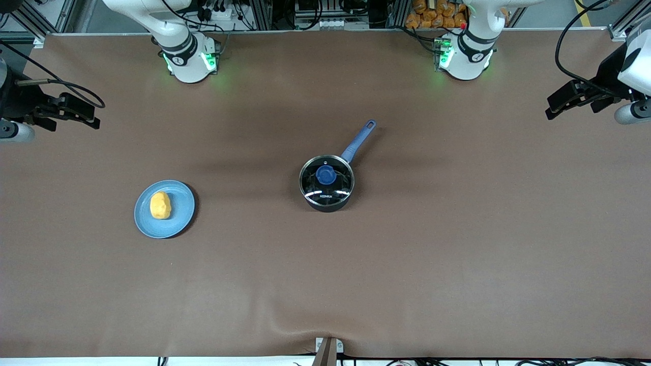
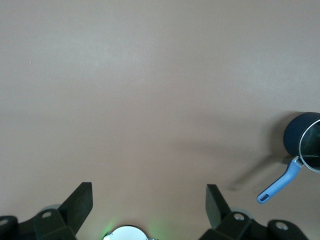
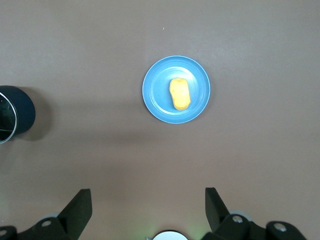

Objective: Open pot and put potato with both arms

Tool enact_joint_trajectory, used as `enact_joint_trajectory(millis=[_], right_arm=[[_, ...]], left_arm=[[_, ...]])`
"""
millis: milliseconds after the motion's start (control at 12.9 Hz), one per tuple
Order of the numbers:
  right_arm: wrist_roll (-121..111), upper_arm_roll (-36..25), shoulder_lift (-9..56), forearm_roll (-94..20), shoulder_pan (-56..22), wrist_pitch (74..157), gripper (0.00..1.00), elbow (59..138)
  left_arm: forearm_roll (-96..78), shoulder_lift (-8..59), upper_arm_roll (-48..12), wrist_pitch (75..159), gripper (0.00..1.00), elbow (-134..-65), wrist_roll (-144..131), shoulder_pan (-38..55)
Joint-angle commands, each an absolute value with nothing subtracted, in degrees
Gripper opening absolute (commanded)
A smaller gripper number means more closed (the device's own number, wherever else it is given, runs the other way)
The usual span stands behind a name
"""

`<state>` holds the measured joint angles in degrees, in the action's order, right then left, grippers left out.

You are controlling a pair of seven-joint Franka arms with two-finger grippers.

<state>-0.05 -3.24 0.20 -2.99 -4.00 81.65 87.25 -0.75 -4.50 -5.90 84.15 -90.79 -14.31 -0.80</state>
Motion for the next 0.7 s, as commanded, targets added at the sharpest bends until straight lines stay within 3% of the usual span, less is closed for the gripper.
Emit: enact_joint_trajectory(millis=[0,618], right_arm=[[0.18,-3.08,0.88,-2.72,-3.60,80.51,1.00,85.61],[0.18,-3.08,0.88,-2.72,-3.60,80.51,1.00,85.61]], left_arm=[[0.44,-3.87,-6.07,81.83,1.00,-88.95,-13.01,-1.14],[0.44,-3.17,-5.71,81.83,1.00,-87.63,-13.54,-1.32]])
